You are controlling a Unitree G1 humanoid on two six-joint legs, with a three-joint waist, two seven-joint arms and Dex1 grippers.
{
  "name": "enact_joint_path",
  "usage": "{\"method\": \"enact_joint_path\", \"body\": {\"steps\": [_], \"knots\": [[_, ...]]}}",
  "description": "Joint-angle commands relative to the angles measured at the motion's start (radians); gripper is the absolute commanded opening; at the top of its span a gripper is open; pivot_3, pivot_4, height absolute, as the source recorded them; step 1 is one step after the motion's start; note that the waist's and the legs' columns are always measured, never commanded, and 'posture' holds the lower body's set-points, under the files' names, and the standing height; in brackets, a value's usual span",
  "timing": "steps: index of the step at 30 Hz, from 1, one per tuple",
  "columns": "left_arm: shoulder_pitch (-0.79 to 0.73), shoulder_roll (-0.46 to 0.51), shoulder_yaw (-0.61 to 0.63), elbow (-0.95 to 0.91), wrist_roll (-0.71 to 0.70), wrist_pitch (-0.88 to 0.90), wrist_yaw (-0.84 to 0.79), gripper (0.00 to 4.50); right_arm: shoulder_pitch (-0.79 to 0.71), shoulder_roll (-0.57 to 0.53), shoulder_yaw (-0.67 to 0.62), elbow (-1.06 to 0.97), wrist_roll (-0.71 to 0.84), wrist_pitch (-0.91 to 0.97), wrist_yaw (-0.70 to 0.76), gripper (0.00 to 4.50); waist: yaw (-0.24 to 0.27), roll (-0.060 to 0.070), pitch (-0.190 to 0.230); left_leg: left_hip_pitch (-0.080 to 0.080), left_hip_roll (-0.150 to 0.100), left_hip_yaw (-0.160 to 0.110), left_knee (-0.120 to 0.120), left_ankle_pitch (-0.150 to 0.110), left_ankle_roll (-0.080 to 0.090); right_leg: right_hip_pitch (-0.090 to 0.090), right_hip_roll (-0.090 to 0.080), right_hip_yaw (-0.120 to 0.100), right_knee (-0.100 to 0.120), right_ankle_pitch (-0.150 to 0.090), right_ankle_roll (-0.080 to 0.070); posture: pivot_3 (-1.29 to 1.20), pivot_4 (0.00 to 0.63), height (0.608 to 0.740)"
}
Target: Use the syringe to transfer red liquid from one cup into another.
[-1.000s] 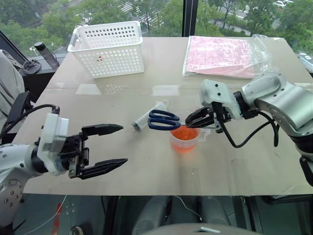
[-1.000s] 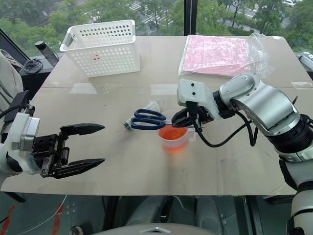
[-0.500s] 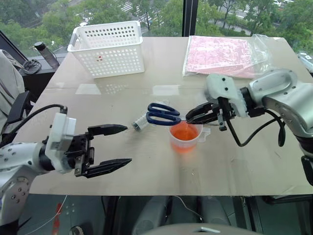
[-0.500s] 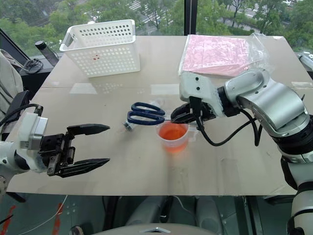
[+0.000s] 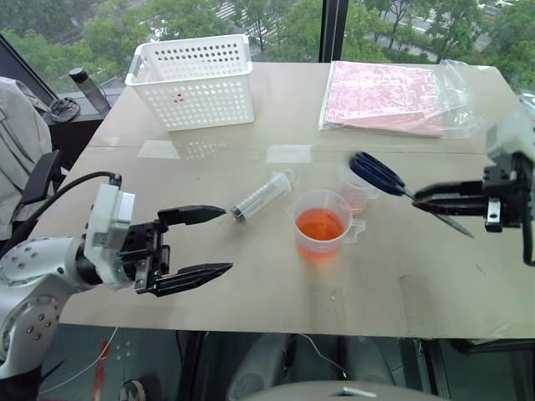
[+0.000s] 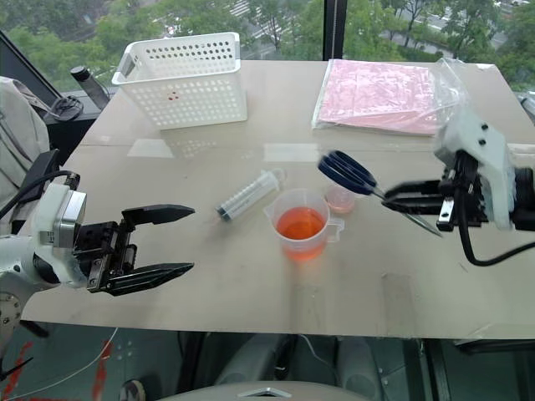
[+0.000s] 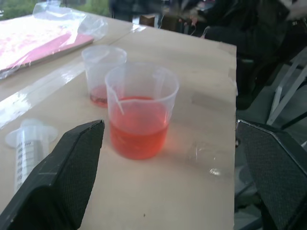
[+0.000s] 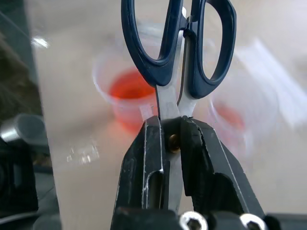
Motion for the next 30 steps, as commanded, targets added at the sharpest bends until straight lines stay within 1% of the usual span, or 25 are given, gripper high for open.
{"method": "enact_joint_path", "body": {"steps": [1,3,5,7,9,12,16,17,19,20,21,22,24,25,27,30], "knots": [[-0.056,0.016,-0.007,-0.031,-0.089,0.047,0.029,4.50,0.176,0.010,-0.071,-0.059,-0.107,-0.042,-0.127,0.06,0.000,0.000,0.000,0.000,0.000,0.000,0.000,0.000,0.000,0.000,0.000,0.000,0.000,0.000,0.000,0.00,0.150,0.740],[-0.121,0.013,-0.032,-0.009,-0.110,0.071,0.059,4.50,0.236,0.065,-0.032,-0.018,-0.176,-0.069,-0.237,0.06,-0.004,0.001,0.000,0.000,0.000,0.001,0.001,0.000,0.000,0.000,0.000,0.001,0.001,0.000,0.000,0.00,0.150,0.740],[-0.164,0.008,-0.045,0.005,-0.123,0.088,0.085,4.50,0.277,0.087,0.004,0.006,-0.229,-0.108,-0.298,0.06,-0.002,0.001,0.000,0.001,0.000,0.002,0.002,0.000,0.000,0.001,0.000,0.002,0.002,0.000,0.000,0.00,0.150,0.740],[-0.195,0.002,-0.074,0.001,-0.126,0.103,0.104,4.50,0.282,0.148,0.050,0.070,-0.286,-0.143,-0.384,0.06,-0.003,0.001,0.000,0.002,0.000,0.002,0.002,0.003,-0.004,0.001,0.000,0.002,0.002,0.000,0.000,0.00,0.150,0.740],[-0.181,-0.008,-0.071,0.007,-0.123,0.100,0.091,4.50,0.276,0.200,0.087,0.122,-0.335,-0.174,-0.456,0.06,-0.005,0.001,0.000,0.002,0.000,0.002,0.002,0.003,-0.004,0.001,0.000,0.002,0.002,0.000,0.000,0.00,0.150,0.740],[-0.174,-0.022,-0.083,0.021,-0.099,0.084,0.075,4.50,0.307,0.242,0.137,0.159,-0.394,-0.222,-0.517,0.06,-0.005,0.001,0.000,0.002,0.000,0.003,0.001,0.003,-0.004,0.000,0.001,0.003,0.002,0.000,0.000,0.00,0.150,0.740],[-0.213,-0.042,-0.127,0.015,-0.079,0.084,0.103,4.50,0.329,0.322,0.142,0.202,-0.421,-0.255,-0.569,0.06,-0.001,0.001,0.000,0.002,0.000,0.002,0.001,0.003,-0.004,0.001,0.001,0.002,0.001,0.000,0.000,0.00,0.150,0.740],[-0.217,-0.045,-0.135,0.017,-0.073,0.083,0.103,4.50,0.338,0.332,0.139,0.205,-0.421,-0.263,-0.566,1.10,-0.001,0.001,0.000,0.002,0.000,0.002,0.001,0.003,-0.004,0.001,0.001,0.002,0.001,0.000,0.000,0.00,0.150,0.740],[-0.225,-0.049,-0.146,0.024,-0.062,0.080,0.101,4.50,0.353,0.344,0.135,0.200,-0.434,-0.295,-0.574,1.90,-0.001,0.001,0.000,0.002,0.000,0.002,0.002,0.003,-0.004,0.001,0.001,0.002,0.001,0.000,0.000,0.00,0.150,0.740],[-0.230,-0.050,-0.151,0.029,-0.058,0.079,0.100,4.50,0.367,0.344,0.128,0.188,-0.431,-0.306,-0.566,2.49,-0.003,0.001,0.000,0.002,0.000,0.002,0.002,0.003,-0.004,0.001,0.002,0.002,0.001,0.000,0.000,0.00,0.150,0.740],[-0.239,-0.052,-0.155,0.036,-0.055,0.081,0.105,4.50,0.384,0.344,0.113,0.173,-0.423,-0.324,-0.551,2.93,-0.003,0.001,0.000,0.002,0.000,0.002,0.002,0.003,-0.004,0.001,0.002,0.003,0.002,0.000,0.000,0.00,0.150,0.740],[-0.249,-0.056,-0.156,0.045,-0.059,0.085,0.114,4.50,0.406,0.343,0.088,0.157,-0.409,-0.351,-0.524,3.36,-0.002,0.001,0.000,0.002,0.000,0.002,0.002,0.003,-0.004,0.001,0.002,0.003,0.002,0.000,0.000,0.00,0.150,0.740],[-0.267,-0.059,-0.159,0.063,-0.056,0.093,0.126,4.50,0.489,0.324,0.013,0.112,-0.376,-0.449,-0.419,4.39,0.002,0.002,0.000,0.002,0.000,0.001,0.002,0.003,-0.004,0.001,0.002,0.002,0.002,0.000,0.000,0.00,0.150,0.740],[-0.278,-0.060,-0.158,0.077,-0.057,0.099,0.135,4.50,0.537,0.326,-0.037,0.082,-0.349,-0.534,-0.340,4.46,0.004,0.002,0.000,0.002,0.000,0.001,0.001,0.003,-0.004,0.001,0.002,0.001,0.002,0.000,0.000,0.00,0.150,0.740],[-0.303,-0.057,-0.155,0.117,-0.052,0.109,0.150,4.50,0.591,0.351,-0.143,0.019,-0.249,-0.620,-0.224,4.46,0.001,0.002,0.000,0.002,0.000,0.000,0.001,0.003,-0.004,0.002,0.003,0.001,0.001,0.000,0.000,0.00,0.150,0.740],[-0.337,-0.050,-0.161,0.170,-0.022,0.109,0.154,4.50,0.641,0.352,-0.272,-0.076,-0.093,-0.663,-0.105,4.46,-0.010,0.002,0.000,0.004,0.000,0.001,0.002,0.003,-0.004,0.004,0.004,0.002,0.001,0.000,0.001,0.00,0.150,0.740]]}}
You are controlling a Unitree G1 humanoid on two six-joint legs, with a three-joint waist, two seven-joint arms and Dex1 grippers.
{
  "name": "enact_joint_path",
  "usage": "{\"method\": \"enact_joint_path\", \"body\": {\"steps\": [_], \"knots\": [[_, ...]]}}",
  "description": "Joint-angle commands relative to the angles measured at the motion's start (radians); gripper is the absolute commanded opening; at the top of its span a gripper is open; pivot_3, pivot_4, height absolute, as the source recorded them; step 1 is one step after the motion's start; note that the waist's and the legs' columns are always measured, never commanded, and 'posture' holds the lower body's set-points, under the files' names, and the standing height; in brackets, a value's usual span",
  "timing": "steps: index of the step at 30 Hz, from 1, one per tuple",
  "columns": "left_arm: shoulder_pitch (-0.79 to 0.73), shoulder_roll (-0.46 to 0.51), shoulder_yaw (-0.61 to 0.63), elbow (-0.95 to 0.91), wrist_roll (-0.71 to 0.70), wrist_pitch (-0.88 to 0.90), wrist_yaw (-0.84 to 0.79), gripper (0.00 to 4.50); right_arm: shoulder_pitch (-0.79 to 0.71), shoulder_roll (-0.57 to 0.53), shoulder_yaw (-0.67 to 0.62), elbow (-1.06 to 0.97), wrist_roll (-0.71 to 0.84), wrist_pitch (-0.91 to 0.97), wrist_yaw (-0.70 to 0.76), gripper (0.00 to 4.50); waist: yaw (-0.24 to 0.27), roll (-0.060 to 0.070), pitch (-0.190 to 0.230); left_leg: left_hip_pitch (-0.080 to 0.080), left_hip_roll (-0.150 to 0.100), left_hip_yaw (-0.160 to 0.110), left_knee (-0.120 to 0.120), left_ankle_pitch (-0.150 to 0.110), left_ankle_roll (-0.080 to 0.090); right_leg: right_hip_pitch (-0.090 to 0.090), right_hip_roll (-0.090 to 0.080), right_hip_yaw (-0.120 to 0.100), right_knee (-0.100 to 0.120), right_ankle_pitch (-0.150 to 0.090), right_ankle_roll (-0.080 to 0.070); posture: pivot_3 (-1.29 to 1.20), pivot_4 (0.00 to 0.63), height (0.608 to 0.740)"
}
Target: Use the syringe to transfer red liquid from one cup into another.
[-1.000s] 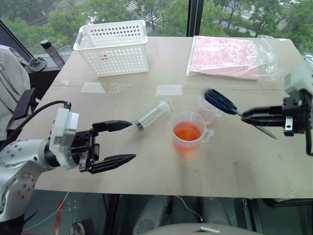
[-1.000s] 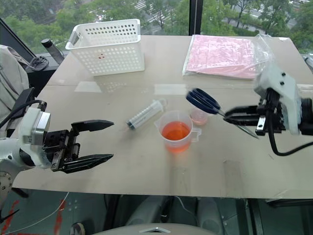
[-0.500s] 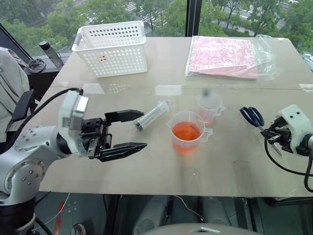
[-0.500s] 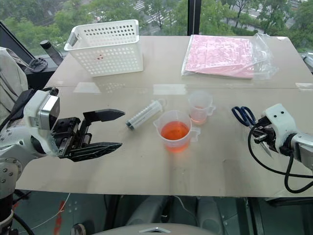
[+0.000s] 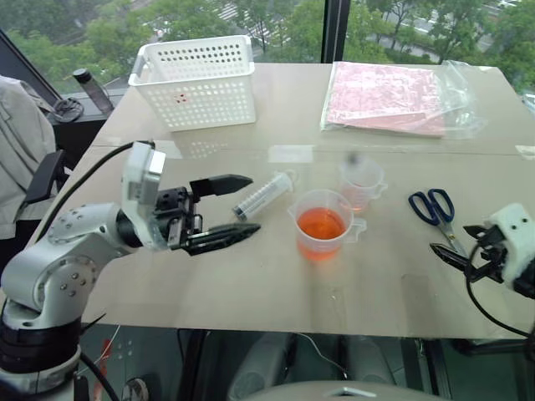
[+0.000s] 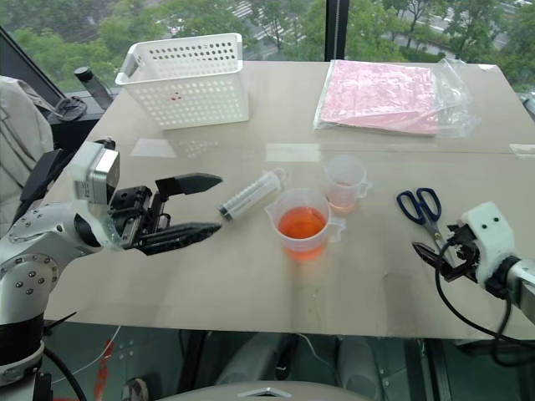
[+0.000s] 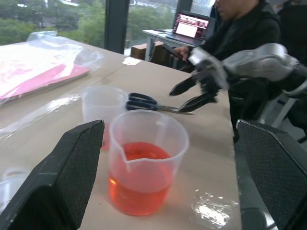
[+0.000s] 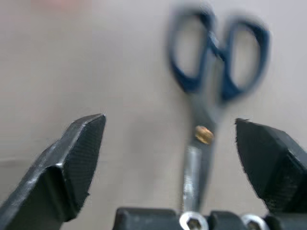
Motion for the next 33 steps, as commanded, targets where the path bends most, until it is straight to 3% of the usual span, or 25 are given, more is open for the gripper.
{"method": "enact_joint_path", "body": {"steps": [1,4,8,13,15,19,24,27,33], "knots": [[-0.034,0.009,0.010,0.035,0.029,-0.003,0.020,4.50,0.036,-0.012,-0.128,-0.115,0.141,-0.077,0.122,4.46,-0.001,-0.001,0.000,0.000,0.000,0.000,0.000,0.000,0.000,0.001,0.000,0.000,0.000,0.000,0.000,0.00,0.150,0.740],[-0.060,0.018,-0.007,0.077,0.067,0.020,0.053,4.50,0.012,-0.054,-0.180,-0.193,0.247,-0.118,0.154,4.46,-0.002,0.000,0.000,0.001,0.001,-0.001,0.000,0.000,0.000,0.001,0.000,-0.001,0.000,0.000,0.000,0.00,0.150,0.740],[-0.081,0.021,-0.015,0.105,0.115,0.024,0.077,4.50,-0.049,-0.127,-0.222,-0.202,0.428,-0.089,0.091,4.46,-0.002,-0.002,0.000,0.000,0.001,-0.001,0.000,0.000,0.000,0.001,-0.001,-0.001,-0.001,0.000,0.000,0.00,0.150,0.740],[-0.129,0.054,-0.068,0.137,0.234,0.074,0.176,4.50,-0.049,-0.189,-0.242,-0.220,0.534,-0.091,0.042,4.46,0.010,-0.003,0.000,-0.001,0.001,-0.001,0.000,0.000,0.000,0.000,-0.002,-0.002,-0.001,0.000,0.000,0.00,0.150,0.740],[-0.159,0.073,-0.115,0.146,0.301,0.120,0.242,4.50,-0.039,-0.197,-0.239,-0.227,0.557,-0.094,0.020,4.46,0.011,-0.003,0.000,-0.001,0.001,-0.002,0.000,0.000,0.000,0.001,-0.002,-0.002,-0.001,0.000,0.000,0.00,0.150,0.740],[-0.355,0.124,-0.281,0.234,0.331,0.403,0.257,4.50,-0.012,-0.190,-0.224,-0.255,0.557,-0.114,-0.021,4.46,0.011,-0.004,0.000,-0.002,0.000,-0.002,0.001,0.000,0.000,0.001,-0.002,-0.003,-0.001,0.000,0.000,0.00,0.150,0.740],[-0.614,0.040,-0.473,0.375,0.440,0.513,0.272,4.50,0.033,-0.172,-0.239,-0.289,0.533,-0.142,-0.062,4.46,0.010,-0.006,0.001,-0.002,0.000,-0.003,0.002,0.000,0.000,0.000,0.000,-0.003,0.000,0.000,0.000,0.00,0.150,0.740],[-0.808,-0.034,-0.670,0.547,0.541,0.585,0.213,4.50,0.070,-0.153,-0.254,-0.309,0.519,-0.157,-0.084,4.46,0.009,-0.007,0.001,-0.002,0.000,-0.002,0.002,0.000,0.000,0.001,-0.001,-0.002,0.000,0.000,0.000,0.00,0.150,0.740],[-1.063,-0.215,-0.902,0.980,0.718,0.470,0.032,4.50,0.123,-0.142,-0.245,-0.340,0.504,-0.178,-0.128,4.46,0.002,-0.009,0.002,-0.003,-0.001,-0.002,0.003,0.000,0.000,0.000,0.002,-0.002,0.001,0.000,0.000,0.00,0.150,0.740]]}}
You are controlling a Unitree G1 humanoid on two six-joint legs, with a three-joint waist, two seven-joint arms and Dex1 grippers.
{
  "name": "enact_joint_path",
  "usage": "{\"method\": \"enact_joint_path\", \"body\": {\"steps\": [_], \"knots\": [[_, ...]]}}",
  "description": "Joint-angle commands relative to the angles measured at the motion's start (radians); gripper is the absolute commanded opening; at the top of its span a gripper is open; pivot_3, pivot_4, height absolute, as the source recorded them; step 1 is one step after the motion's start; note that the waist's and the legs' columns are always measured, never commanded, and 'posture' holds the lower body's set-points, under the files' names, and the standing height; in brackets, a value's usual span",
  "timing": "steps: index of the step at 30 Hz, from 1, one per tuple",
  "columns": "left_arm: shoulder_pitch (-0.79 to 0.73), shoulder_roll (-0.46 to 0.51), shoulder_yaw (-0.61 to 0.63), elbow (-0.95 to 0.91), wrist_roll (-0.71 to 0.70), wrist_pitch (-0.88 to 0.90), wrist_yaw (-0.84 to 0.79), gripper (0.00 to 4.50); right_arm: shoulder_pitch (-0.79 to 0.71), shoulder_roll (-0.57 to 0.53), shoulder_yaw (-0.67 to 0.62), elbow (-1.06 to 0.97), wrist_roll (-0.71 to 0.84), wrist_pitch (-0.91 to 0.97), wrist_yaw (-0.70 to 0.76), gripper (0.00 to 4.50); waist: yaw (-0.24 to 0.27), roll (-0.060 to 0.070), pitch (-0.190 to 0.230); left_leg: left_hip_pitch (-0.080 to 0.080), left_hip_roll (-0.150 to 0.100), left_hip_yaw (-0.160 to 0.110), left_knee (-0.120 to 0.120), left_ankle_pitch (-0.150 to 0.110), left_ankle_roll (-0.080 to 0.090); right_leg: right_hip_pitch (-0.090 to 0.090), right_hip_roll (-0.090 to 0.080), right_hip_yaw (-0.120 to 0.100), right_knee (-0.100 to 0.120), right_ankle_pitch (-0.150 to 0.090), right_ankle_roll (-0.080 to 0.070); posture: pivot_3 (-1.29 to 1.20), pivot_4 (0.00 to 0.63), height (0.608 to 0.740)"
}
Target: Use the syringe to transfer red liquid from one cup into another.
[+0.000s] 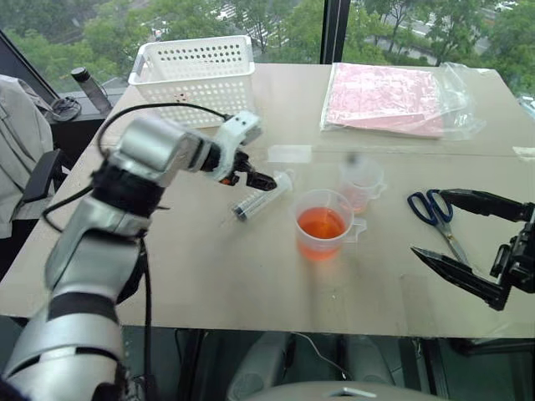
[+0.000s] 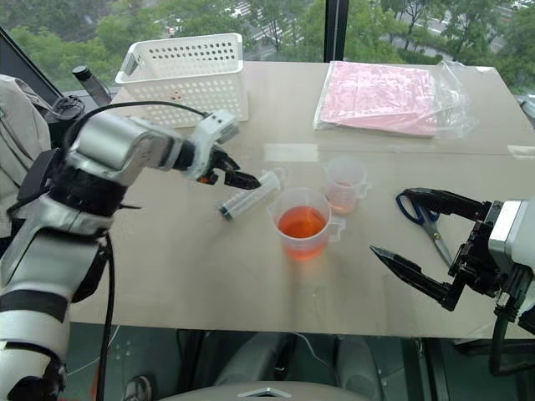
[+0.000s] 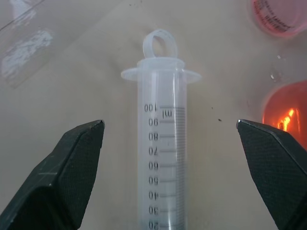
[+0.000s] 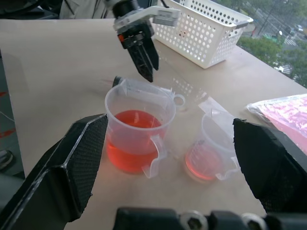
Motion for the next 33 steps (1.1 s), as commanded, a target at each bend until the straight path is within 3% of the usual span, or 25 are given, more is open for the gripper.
{"method": "enact_joint_path", "body": {"steps": [1,6,12,13,16,19,24,28,31,33], "knots": [[-0.101,-0.087,-0.094,0.265,0.130,-0.127,-0.120,4.50,0.029,0.002,-0.023,-0.033,0.003,-0.025,-0.037,4.46,-0.004,0.000,0.000,0.000,0.000,0.000,0.000,0.000,0.000,0.000,0.000,0.000,0.000,0.000,0.000,0.00,0.150,0.740],[-0.154,-0.223,-0.152,0.571,0.296,-0.350,-0.190,4.50,0.092,0.013,-0.040,-0.066,0.006,-0.044,-0.069,4.46,-0.008,-0.001,0.001,-0.001,0.000,0.001,0.000,0.000,0.000,-0.002,-0.001,0.001,0.000,0.000,0.000,0.00,0.150,0.740],[-0.180,-0.298,-0.132,0.738,0.423,-0.509,-0.261,1.83,0.204,-0.007,-0.057,-0.073,0.033,-0.124,-0.100,4.50,0.002,-0.003,0.001,-0.002,0.000,0.000,0.001,0.000,0.000,-0.002,-0.001,0.001,0.000,0.000,0.000,0.00,0.150,0.740],[-0.186,-0.292,-0.110,0.745,0.428,-0.524,-0.266,1.55,0.220,-0.014,-0.052,-0.073,0.034,-0.142,-0.106,4.50,0.002,-0.003,0.001,-0.002,0.000,0.000,0.001,0.000,0.000,-0.002,-0.001,0.001,0.000,0.000,0.000,0.00,0.150,0.740],[-0.226,-0.249,0.013,0.737,0.377,-0.516,-0.328,1.47,0.261,-0.033,-0.042,-0.073,0.039,-0.190,-0.127,4.50,-0.001,-0.003,0.001,-0.002,0.000,0.000,0.001,0.000,0.000,-0.002,-0.001,0.000,0.001,0.000,0.000,0.00,0.150,0.740],[-0.255,-0.185,0.144,0.676,0.317,-0.484,-0.374,1.47,0.296,-0.042,-0.043,-0.073,0.039,-0.222,-0.140,4.50,-0.013,-0.007,0.003,-0.006,0.001,-0.001,0.002,0.000,0.000,-0.006,-0.001,0.000,0.003,0.000,0.000,0.00,0.150,0.740],[-0.233,-0.064,0.451,0.371,0.051,-0.192,-0.466,1.47,0.283,-0.040,-0.049,-0.068,0.031,-0.209,-0.144,4.50,-0.028,-0.007,0.003,-0.016,-0.001,-0.002,0.013,0.000,0.000,-0.013,0.000,-0.002,0.009,0.000,0.001,0.00,0.150,0.740],[-0.072,-0.159,0.739,-0.006,-0.169,-0.084,-0.282,1.47,0.240,-0.064,-0.071,-0.025,0.048,-0.188,-0.112,4.50,-0.021,-0.004,0.001,-0.014,0.000,-0.002,0.016,0.000,0.000,-0.012,0.000,-0.002,0.012,0.000,0.001,0.00,0.150,0.740],[0.103,-0.295,0.832,-0.306,-0.277,-0.081,-0.136,1.47,0.216,-0.086,-0.086,0.009,0.054,-0.168,-0.081,4.50,-0.017,-0.003,0.000,-0.007,0.000,-0.002,0.017,0.000,0.000,-0.003,-0.004,-0.002,0.012,0.000,0.001,0.00,0.150,0.740],[0.152,-0.344,0.858,-0.385,-0.325,-0.077,-0.075,1.47,0.206,-0.092,-0.092,0.019,0.054,-0.158,-0.069,4.50,-0.016,-0.004,0.000,-0.006,0.000,-0.002,0.017,0.000,0.000,-0.002,-0.003,-0.002,0.013,0.000,0.001,0.00,0.150,0.740]]}}
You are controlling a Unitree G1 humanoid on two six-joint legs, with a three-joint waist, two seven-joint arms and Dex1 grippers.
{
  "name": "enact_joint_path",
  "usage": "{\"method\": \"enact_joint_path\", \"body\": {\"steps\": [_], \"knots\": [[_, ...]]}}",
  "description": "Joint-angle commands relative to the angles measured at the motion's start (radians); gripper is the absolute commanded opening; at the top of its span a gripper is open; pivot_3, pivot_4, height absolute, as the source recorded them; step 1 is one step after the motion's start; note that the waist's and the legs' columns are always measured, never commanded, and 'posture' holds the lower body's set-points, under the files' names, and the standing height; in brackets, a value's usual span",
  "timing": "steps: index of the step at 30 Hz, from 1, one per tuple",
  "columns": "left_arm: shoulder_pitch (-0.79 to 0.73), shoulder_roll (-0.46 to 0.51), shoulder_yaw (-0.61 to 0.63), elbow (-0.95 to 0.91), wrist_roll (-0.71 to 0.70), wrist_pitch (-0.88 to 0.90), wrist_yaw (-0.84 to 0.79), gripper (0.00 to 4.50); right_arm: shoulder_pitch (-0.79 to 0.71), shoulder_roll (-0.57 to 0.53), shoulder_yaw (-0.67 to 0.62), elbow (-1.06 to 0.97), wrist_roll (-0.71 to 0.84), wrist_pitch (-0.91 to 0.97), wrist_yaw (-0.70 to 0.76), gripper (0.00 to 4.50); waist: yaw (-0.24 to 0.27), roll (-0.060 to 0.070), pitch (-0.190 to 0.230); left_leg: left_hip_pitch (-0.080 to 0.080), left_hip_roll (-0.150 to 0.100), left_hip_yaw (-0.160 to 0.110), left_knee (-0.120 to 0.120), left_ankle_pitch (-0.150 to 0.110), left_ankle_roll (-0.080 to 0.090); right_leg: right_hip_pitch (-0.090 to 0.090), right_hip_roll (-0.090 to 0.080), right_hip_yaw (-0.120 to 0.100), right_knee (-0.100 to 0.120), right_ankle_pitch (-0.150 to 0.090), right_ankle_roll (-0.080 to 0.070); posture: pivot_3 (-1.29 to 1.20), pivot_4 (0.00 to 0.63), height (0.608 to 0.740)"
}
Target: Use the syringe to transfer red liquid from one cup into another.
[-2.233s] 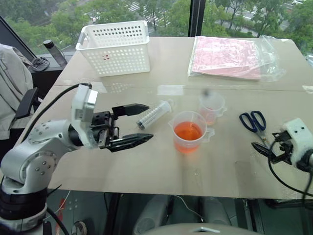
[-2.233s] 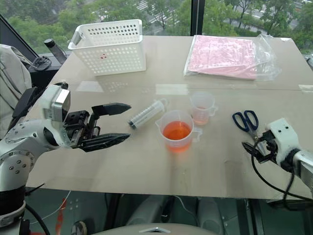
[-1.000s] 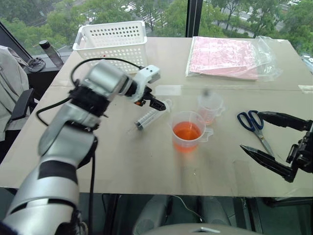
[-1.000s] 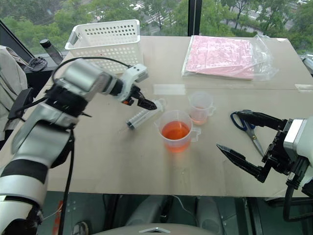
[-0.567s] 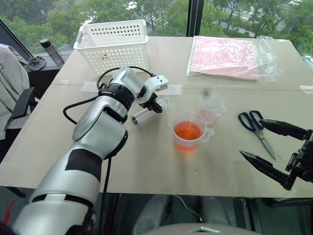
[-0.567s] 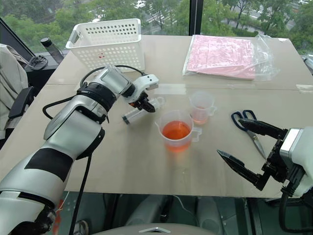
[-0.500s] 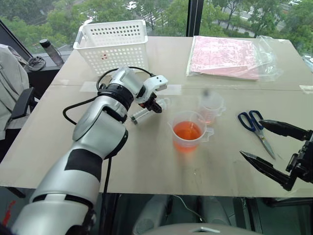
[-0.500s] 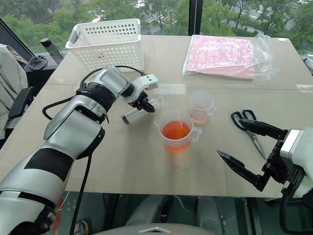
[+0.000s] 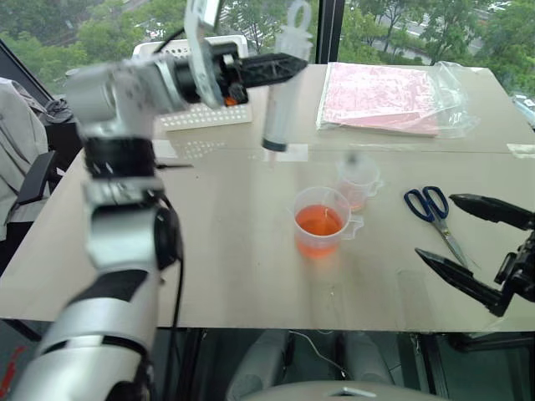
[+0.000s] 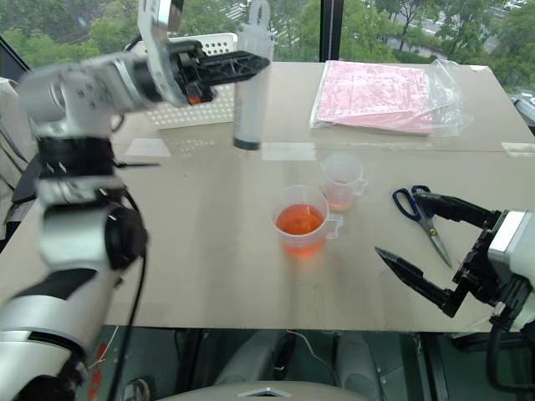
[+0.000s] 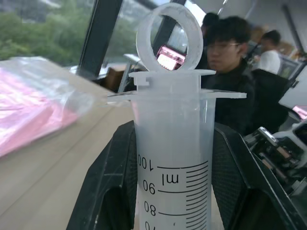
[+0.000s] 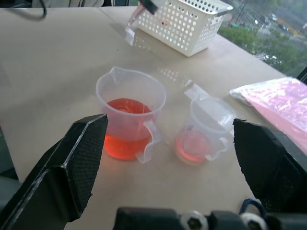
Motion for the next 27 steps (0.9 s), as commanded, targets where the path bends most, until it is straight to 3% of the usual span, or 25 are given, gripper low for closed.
{"method": "enact_joint_path", "body": {"steps": [1,3,6,14,19,27], "knots": [[0.078,-0.099,0.069,-0.194,-0.128,-0.068,0.080,1.47,-0.018,-0.017,-0.051,0.018,0.013,0.018,0.035,4.50,0.000,-0.002,0.001,0.000,0.000,0.000,0.000,0.000,0.000,0.000,0.000,0.000,0.001,0.000,0.000,0.00,0.150,0.740],[0.172,-0.168,0.047,-0.260,-0.160,-0.224,0.006,1.47,-0.031,-0.029,-0.062,0.031,0.015,0.034,0.052,4.50,-0.003,-0.001,0.001,0.001,0.000,0.001,0.000,0.000,0.000,0.000,0.000,0.000,0.001,0.000,0.000,0.00,0.150,0.740],[0.263,-0.217,-0.033,-0.258,-0.100,-0.406,-0.023,1.47,-0.048,-0.043,-0.072,0.029,0.034,0.057,0.054,4.50,0.000,-0.001,0.001,0.003,0.000,0.003,0.000,0.000,0.000,0.002,0.000,0.001,0.000,0.000,0.000,0.00,0.150,0.740],[0.446,-0.198,-0.178,-0.207,-0.017,-0.733,-0.199,1.47,-0.089,-0.067,-0.071,0.000,0.112,0.103,0.007,4.50,0.017,-0.001,0.000,0.007,0.000,0.003,-0.001,-0.001,0.001,0.007,0.000,0.001,-0.003,0.000,0.000,0.00,0.150,0.740],[0.479,-0.181,-0.233,-0.148,0.021,-0.832,-0.229,1.47,-0.087,-0.067,-0.052,-0.015,0.111,0.120,0.037,4.50,0.025,-0.001,0.001,0.007,0.000,0.002,-0.001,-0.001,0.001,0.007,0.000,-0.001,-0.004,0.000,0.000,0.00,0.150,0.740],[0.535,-0.189,-0.322,-0.298,0.020,-0.814,-0.135,1.47,0.019,0.031,-0.014,0.021,-0.054,0.103,0.173,4.50,0.022,-0.001,0.000,0.006,0.000,0.001,-0.002,-0.001,0.002,0.008,0.000,-0.001,-0.007,0.000,0.000,0.00,0.150,0.740]]}}
